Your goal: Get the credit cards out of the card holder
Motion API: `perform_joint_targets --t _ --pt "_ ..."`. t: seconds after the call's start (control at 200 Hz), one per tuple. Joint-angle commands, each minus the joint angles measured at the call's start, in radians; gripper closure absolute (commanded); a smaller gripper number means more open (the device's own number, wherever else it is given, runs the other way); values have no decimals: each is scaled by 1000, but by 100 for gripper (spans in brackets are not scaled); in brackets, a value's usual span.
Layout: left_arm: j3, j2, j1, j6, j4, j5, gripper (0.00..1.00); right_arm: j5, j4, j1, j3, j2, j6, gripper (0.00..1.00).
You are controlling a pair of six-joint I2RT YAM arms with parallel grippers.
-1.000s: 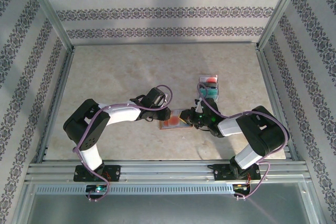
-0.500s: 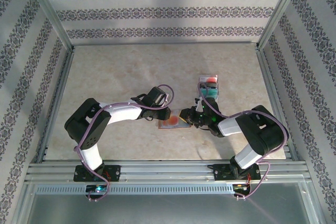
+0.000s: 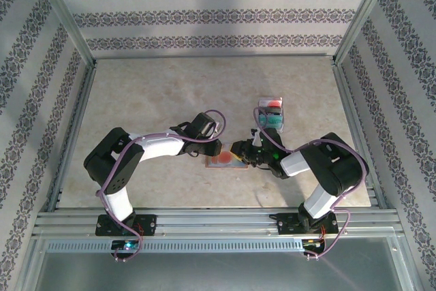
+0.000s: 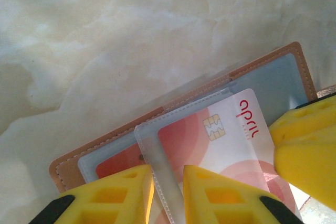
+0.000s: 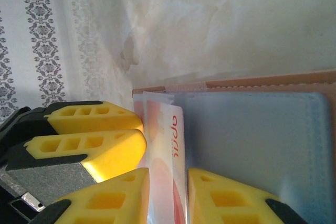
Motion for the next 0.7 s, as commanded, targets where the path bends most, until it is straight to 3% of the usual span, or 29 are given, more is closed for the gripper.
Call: perform_joint_targets --t 0.0,0.215,0.695 --pt "-15 38 12 14 -80 -44 75 16 11 16 -14 30 3 76" --pt "-19 36 12 10 -79 -45 75 8 84 17 -27 62 28 86" --pt "-19 38 18 3 -87 -55 76 -2 88 -41 -85 8 23 94"
